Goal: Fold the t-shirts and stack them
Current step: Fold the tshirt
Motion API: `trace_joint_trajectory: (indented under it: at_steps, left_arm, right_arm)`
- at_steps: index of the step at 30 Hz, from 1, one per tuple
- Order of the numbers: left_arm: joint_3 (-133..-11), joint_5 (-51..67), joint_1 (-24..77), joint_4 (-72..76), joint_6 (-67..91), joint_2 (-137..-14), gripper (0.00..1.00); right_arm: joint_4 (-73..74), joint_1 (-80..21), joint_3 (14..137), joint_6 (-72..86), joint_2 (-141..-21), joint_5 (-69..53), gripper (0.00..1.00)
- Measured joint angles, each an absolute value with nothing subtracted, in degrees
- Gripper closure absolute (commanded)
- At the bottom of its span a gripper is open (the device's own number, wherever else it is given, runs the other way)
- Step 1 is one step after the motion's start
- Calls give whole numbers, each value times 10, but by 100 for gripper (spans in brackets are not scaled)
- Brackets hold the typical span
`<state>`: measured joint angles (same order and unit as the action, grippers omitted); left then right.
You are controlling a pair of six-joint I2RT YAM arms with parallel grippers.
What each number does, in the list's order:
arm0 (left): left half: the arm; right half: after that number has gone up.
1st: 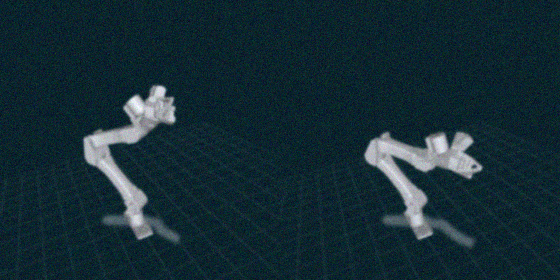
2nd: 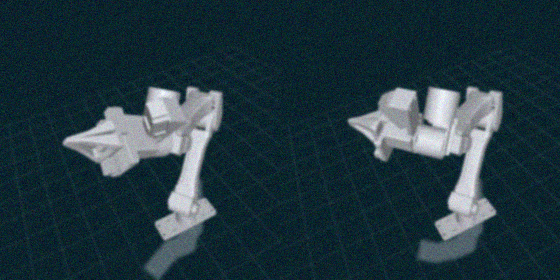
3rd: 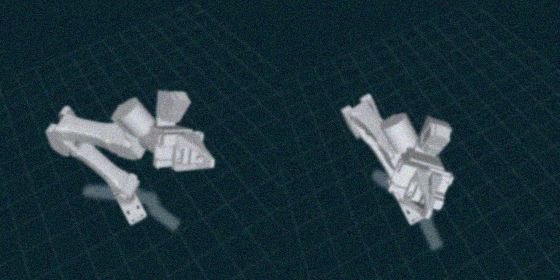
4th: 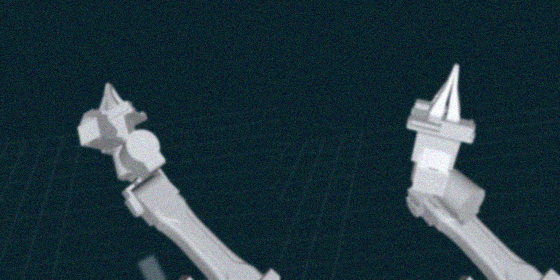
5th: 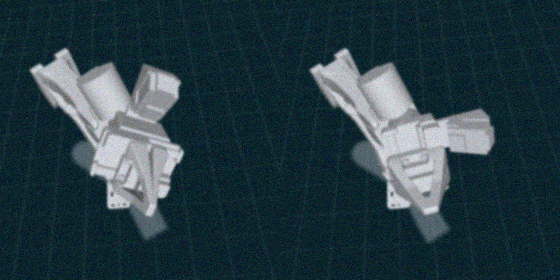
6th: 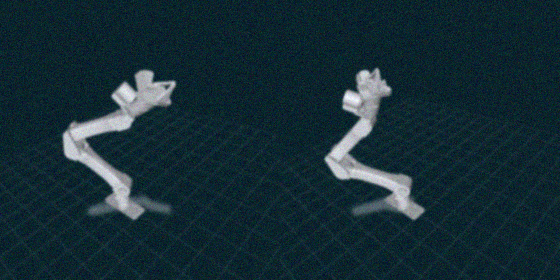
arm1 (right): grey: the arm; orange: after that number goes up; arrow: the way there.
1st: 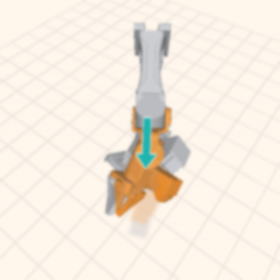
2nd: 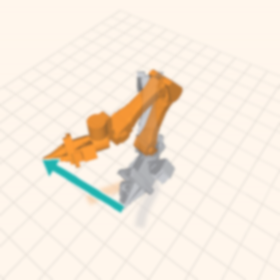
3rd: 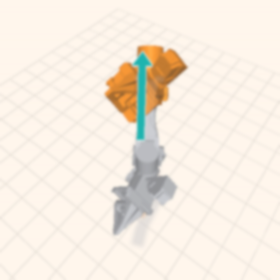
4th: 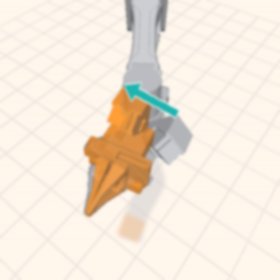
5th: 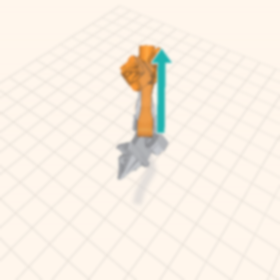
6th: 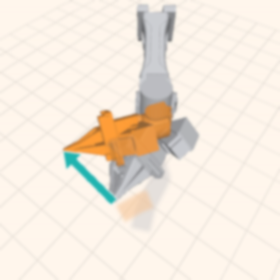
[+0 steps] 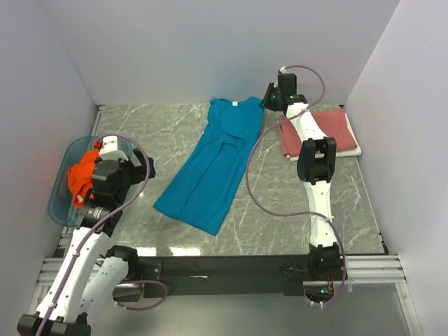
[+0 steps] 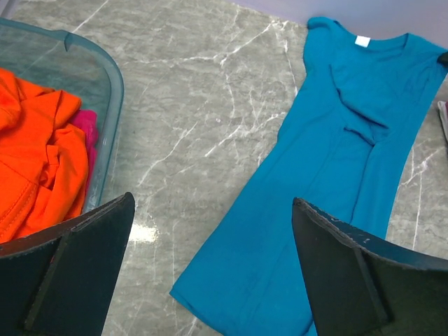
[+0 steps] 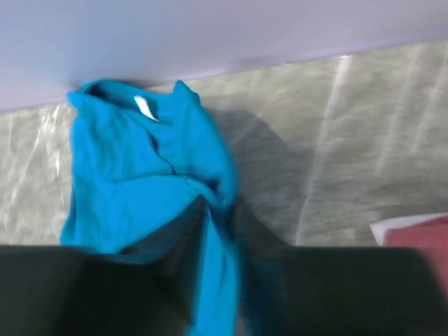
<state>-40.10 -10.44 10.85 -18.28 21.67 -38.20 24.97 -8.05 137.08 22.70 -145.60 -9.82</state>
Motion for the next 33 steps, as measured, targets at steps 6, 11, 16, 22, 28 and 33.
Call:
trace_joint_trajectory:
  at_steps: [6, 11, 16, 22, 28, 33]
  left_arm:
    - [-401, -104, 109, -183, 216, -399, 1]
    - [-401, -90, 109, -182, 220, -409, 1]
    - [-406, -70, 109, -188, 246, -475, 14]
    - [-411, -41, 109, -229, 255, -529, 13]
    - [-411, -46, 109, -238, 244, -450, 6]
    - [-411, -51, 109, -235, 245, -418, 6]
  right_arm:
    - [250, -64, 1357, 224, -1476, -92, 42]
    - [244, -58, 1282, 207, -1454, -101, 35]
    - [260, -60, 1170, 96, -1360, -220, 25]
    - [315, -127, 965, -204, -1127, -339, 15]
    - [288, -354, 583, -571, -869, -335, 12]
    - [303, -450, 477, -688, -835, -316, 14]
